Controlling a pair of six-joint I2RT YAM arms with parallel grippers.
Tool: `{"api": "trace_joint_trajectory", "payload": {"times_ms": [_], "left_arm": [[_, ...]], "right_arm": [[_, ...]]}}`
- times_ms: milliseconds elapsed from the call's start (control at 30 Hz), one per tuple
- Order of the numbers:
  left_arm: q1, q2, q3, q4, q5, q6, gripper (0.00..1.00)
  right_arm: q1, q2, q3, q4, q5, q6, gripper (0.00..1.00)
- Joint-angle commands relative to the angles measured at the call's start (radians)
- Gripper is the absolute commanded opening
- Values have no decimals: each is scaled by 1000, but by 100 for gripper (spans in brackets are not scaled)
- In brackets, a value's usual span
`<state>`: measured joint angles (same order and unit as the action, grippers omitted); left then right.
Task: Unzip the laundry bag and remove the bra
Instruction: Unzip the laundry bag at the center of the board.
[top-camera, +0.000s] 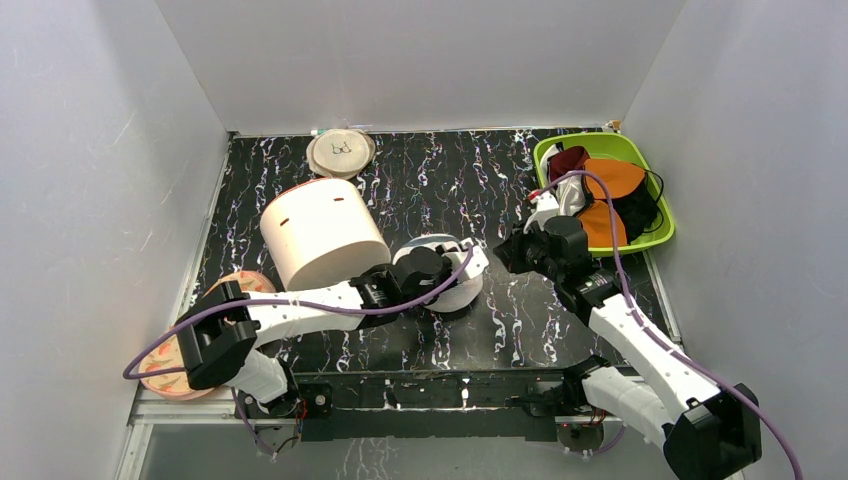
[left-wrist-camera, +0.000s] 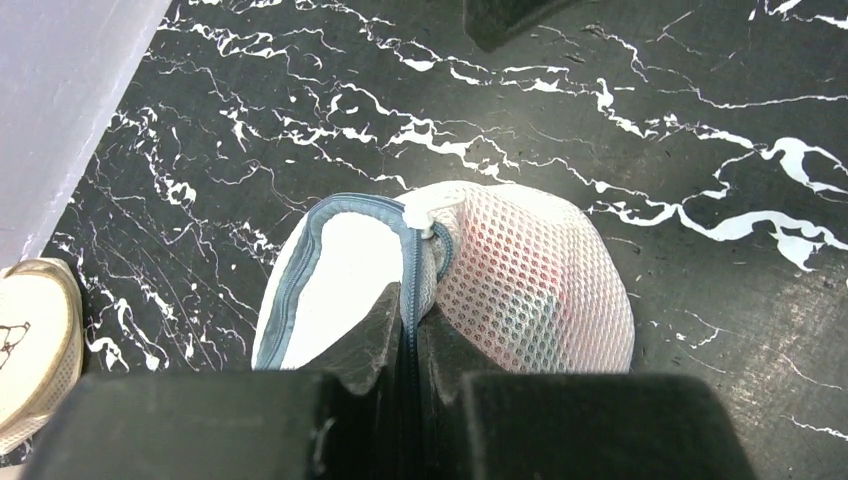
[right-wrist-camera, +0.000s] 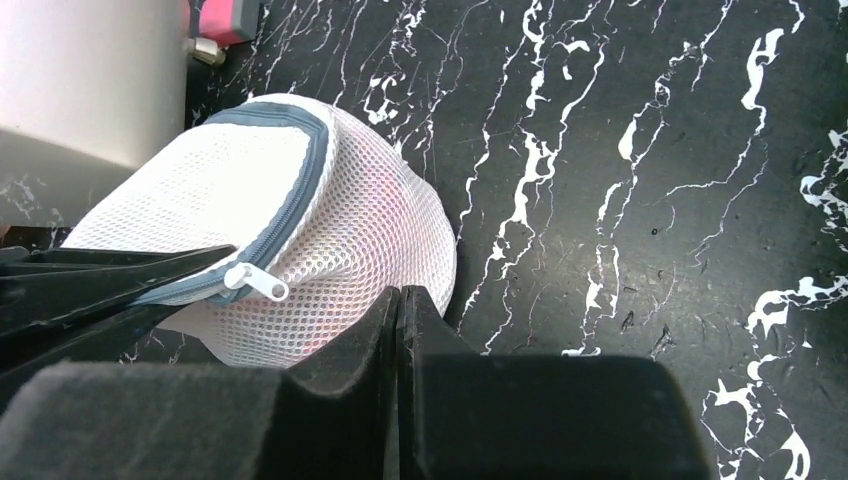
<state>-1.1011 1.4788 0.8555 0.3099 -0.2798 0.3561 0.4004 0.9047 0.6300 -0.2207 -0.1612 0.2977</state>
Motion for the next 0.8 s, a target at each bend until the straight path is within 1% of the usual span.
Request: {"api": "trace_joint_trajectory", "payload": {"times_ms": [0,67,133,167,267,300,333,367,433,500,533,600,633,667,767], "left_arm": [[7,-46,10,39,37,-4,0],[7,-54,7,40,64,-15,0],[7,-76,-18,68,101,-15,0],[7,-95,-37,88,138,-5,0],[12,-160,-137,232,255,35,0],[17,-174,-173,276,279,51,0],[21,-178,-187,297,288,61,0],[27,-180,-195,305,293,61,0],[39,-190,-210,338,315,56,0],[50,-205,-235,373,355,51,0],[52,-210,-243,380,369,55,0],[52,-215,-248,379,388,57,0],[51,-217,-247,376,393,56,0],[52,-218,-246,370,399,56,0],[51,-224,-247,362,409,62,0]], "right_arm": [[-5,23,5,82,-56,-17,0],[-5,27,4,121,-200,-51,0],[-5,26,-6,172,-280,-39,0],[-6,29,-5,183,-303,-38,4],[-11,28,-8,209,-384,-31,16],[-20,26,-22,250,-422,-7,23],[-27,26,-34,276,-446,17,26],[-38,29,-46,292,-473,34,26],[-73,33,-86,374,-556,93,27],[-136,48,-128,485,-700,157,36],[-190,65,-148,550,-780,198,40],[-249,109,-182,682,-921,285,44],[-260,124,-185,697,-962,294,44],[-262,134,-185,693,-980,287,46],[-260,118,-200,698,-969,284,55]]}}
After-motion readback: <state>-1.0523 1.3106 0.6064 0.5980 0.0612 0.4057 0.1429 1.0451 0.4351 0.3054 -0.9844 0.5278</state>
